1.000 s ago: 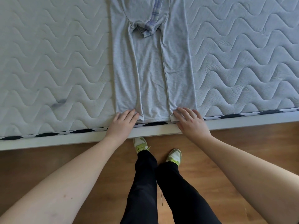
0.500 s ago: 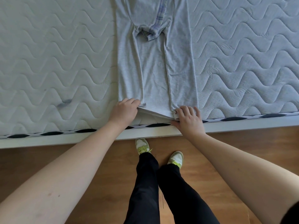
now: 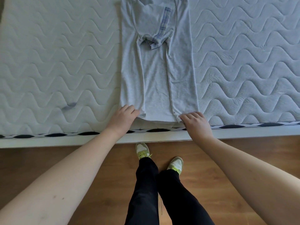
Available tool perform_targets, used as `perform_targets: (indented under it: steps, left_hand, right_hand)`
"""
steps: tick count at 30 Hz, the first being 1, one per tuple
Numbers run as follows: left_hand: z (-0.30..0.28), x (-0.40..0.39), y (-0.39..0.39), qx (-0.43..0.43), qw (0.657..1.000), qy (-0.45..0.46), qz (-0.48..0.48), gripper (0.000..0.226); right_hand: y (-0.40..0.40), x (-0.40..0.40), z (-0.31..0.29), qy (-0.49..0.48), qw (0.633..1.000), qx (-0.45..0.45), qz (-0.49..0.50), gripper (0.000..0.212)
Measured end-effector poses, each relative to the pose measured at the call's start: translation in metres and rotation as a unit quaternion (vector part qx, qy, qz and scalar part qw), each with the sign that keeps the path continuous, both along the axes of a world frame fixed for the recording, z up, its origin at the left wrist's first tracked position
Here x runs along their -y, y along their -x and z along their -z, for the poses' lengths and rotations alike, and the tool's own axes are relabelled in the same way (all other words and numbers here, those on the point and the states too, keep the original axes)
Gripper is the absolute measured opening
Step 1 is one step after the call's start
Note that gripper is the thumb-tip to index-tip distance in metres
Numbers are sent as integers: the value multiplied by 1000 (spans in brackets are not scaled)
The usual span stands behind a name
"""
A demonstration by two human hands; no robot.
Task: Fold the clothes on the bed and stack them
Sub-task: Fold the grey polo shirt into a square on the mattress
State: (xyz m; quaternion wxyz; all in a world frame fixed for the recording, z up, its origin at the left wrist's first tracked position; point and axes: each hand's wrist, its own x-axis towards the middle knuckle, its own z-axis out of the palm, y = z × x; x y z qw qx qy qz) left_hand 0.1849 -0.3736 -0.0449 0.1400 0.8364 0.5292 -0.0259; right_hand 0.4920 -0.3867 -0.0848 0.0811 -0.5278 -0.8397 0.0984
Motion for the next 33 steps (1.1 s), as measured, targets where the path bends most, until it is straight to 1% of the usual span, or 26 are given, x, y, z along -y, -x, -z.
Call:
perform_targets:
  steps: [2,4,8,10,12,14,17,19,22,24,26,29,33]
  left_hand:
    - [-9,11,1,4,1000,-3,-17,34]
    - [-20,23,2,11,999,-3,-32,38]
    - [-50,45,-4,14,999,9,-31,66]
    - [-65,57,-8,10,1000,7,-22,71]
    - [-79,70,-10,-1,1000,23,-14,68]
    - [-91,85,-10,-24,997,74,-14,63]
    - [-112,104,-11,-43,990,135,12,54]
    - [-129,116,-11,-55,986,156,30,50]
    - [-150,127,-7,-18,985,171,5,39]
    - [-166,121,-7,-20,985,169,-27,34]
    - [-180,108,-8,-11,987,157,-44,36]
    - [-197,84,-8,-3,991,127,-46,36]
    - [-211,53,-1,21,991,123,-44,39]
  right_hand:
    - [-1,2,-12,-8,1000,-9,-11,36]
    - [-1,4,-29,-8,1000,-16,-17,37]
    - [-6,12,-68,3,999,14,-51,32]
    - [-11,20,-90,25,997,34,-71,29]
    - [-16,32,-110,48,994,52,-85,28]
    - [-21,46,-130,77,989,79,-100,28]
    - [-27,64,-152,193,960,156,-127,32]
    - [-29,75,-168,221,952,161,-137,32]
    - [-28,83,-195,221,956,148,-125,31]
    - [-25,80,-211,216,963,128,-97,30]
    - [-21,70,-225,209,965,134,-79,26]
    - [-16,49,-243,179,967,160,-87,24]
    - [-14,18,-260,160,970,155,-93,29]
